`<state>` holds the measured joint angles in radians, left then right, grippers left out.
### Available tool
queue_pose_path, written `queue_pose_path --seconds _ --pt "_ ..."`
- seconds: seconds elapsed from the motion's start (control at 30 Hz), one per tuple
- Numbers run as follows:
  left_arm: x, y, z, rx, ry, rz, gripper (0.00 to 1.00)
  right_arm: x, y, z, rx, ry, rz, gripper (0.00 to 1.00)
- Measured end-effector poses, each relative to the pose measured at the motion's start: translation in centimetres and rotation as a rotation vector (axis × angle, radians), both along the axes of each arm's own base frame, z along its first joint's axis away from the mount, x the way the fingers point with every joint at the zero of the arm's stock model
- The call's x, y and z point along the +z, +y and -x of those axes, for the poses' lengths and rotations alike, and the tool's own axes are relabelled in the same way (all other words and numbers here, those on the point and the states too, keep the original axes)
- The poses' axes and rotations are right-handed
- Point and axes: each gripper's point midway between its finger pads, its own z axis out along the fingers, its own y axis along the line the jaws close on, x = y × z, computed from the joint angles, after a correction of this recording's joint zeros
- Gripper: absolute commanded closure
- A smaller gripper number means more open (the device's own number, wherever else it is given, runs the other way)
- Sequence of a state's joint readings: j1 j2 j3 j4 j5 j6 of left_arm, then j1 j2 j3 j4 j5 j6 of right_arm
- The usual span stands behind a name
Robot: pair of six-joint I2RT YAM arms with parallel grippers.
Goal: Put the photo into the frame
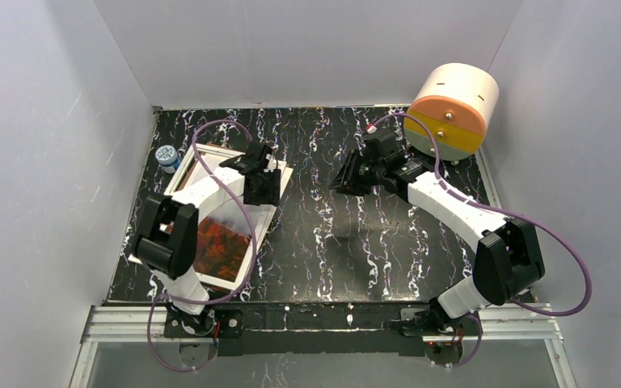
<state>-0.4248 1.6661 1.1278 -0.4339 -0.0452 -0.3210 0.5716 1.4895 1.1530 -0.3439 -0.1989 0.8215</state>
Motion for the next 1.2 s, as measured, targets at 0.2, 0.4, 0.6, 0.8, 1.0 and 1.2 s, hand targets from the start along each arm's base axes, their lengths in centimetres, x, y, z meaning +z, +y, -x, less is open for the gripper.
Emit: queue_pose_path --seconds 0.2,0.4,0.6,0.8,1.0,1.2 --pt "-2.6 -0.2 -0.4 0.001 0.055 -0.023 0.61 -1.4 -0.8 0.3 -0.031 0.021 0.03 0.63" --pt "-2.4 -0.6 -1.4 0.002 0.044 -0.02 0.75 -2.4 -1.6 0.7 -0.052 0.035 0.059 0.64" --pt "-2.8 -0.9 -2.5 0.0 0.052 -0.043 0.63 -1.9 -1.8 0.6 -0.063 0.014 0.059 0.64" --pt "-3.0 -1.0 -2.8 -0.002 0.058 -0.084 0.76 -1.9 -1.9 0.5 -0.068 0.011 0.065 0.65" --pt "-2.9 -0.8 -2.6 -0.01 0.064 -0.112 1.0 -2.1 -2.0 0.7 -0.061 0.02 0.072 0.62" --pt "-2.1 -1.4 -2.6 -0.002 0.085 -0.131 1.0 -2.1 -2.2 1.0 -0.056 0.024 0.08 0.6"
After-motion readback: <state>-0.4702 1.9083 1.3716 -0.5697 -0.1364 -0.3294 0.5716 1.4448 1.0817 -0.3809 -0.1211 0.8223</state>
